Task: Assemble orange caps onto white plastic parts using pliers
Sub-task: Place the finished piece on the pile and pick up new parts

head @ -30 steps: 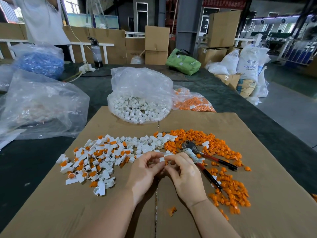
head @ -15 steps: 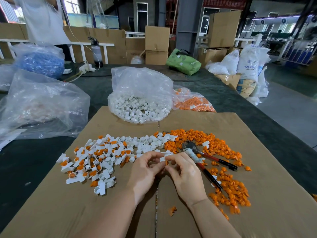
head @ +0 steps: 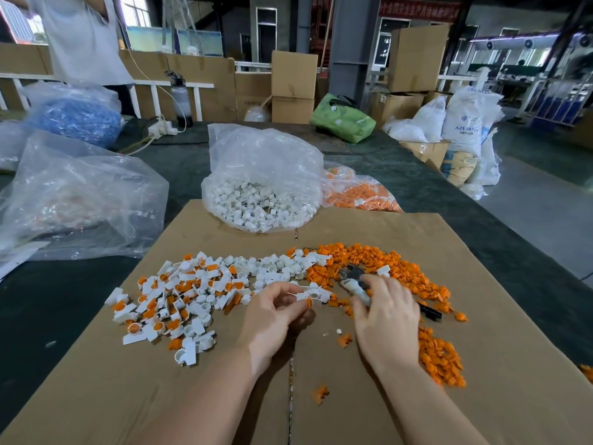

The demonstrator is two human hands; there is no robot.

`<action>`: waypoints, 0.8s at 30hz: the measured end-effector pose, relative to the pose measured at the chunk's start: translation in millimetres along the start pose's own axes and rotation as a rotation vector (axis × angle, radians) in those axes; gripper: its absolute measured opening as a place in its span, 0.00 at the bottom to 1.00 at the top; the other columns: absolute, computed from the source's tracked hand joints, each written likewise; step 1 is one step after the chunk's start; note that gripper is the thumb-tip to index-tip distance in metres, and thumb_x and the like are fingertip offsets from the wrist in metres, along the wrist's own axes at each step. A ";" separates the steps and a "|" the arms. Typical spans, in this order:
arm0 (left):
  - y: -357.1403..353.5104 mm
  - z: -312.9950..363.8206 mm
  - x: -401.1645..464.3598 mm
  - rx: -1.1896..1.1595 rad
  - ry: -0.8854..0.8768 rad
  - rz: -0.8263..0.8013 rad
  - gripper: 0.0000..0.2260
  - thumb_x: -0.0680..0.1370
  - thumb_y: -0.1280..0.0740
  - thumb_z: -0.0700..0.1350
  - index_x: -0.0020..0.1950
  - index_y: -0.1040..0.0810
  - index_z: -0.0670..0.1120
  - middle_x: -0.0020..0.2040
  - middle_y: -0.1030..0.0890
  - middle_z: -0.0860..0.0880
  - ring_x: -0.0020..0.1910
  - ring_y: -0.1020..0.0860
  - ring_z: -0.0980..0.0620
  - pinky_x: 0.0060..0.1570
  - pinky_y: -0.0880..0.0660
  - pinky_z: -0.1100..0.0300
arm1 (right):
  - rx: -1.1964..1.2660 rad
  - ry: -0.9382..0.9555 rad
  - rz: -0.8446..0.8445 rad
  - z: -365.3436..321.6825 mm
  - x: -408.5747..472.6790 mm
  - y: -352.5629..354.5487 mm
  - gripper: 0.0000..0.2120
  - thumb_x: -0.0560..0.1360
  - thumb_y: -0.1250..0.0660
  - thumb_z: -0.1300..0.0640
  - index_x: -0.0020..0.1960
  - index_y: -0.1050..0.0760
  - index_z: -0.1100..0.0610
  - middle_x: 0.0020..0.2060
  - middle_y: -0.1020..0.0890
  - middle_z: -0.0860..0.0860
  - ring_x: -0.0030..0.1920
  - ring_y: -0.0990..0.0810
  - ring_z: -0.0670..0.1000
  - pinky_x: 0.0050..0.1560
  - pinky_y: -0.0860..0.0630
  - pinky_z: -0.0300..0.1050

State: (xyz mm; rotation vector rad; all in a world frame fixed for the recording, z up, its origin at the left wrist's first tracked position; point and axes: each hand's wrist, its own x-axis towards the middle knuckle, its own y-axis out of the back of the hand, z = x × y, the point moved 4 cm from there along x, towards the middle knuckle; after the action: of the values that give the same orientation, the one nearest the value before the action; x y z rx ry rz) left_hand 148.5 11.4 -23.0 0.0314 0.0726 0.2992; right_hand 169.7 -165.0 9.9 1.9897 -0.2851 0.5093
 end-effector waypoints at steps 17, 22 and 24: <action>-3.8 10.9 5.2 -0.231 0.135 0.050 0.08 0.73 0.30 0.35 0.50 0.22 0.43 0.38 0.20 0.45 0.38 0.20 0.51 0.39 0.23 0.61 | -0.366 -0.044 -0.368 9.4 30.1 17.2 0.23 0.78 0.45 0.42 0.68 0.37 0.54 0.61 0.28 0.54 0.60 0.31 0.57 0.60 0.33 0.47; -3.4 23.6 9.7 -0.432 0.190 0.059 0.08 0.74 0.31 0.33 0.49 0.24 0.41 0.35 0.21 0.44 0.34 0.25 0.51 0.38 0.25 0.62 | 0.143 -0.052 -0.610 -23.3 26.4 23.0 0.15 0.78 0.45 0.45 0.50 0.27 0.56 0.39 0.24 0.51 0.41 0.24 0.52 0.40 0.31 0.46; -1.0 26.1 11.7 -0.447 0.203 0.080 0.07 0.74 0.31 0.32 0.49 0.24 0.40 0.34 0.22 0.45 0.32 0.25 0.51 0.37 0.25 0.63 | 0.340 -0.123 -0.752 -32.2 22.2 21.8 0.16 0.78 0.43 0.47 0.41 0.29 0.60 0.31 0.30 0.50 0.31 0.31 0.49 0.34 0.37 0.44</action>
State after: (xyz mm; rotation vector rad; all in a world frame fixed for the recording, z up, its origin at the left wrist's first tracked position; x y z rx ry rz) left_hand 161.8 13.4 2.2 -0.4409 0.2053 0.3928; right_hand 173.0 -145.7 50.2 2.2649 0.5004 -0.0570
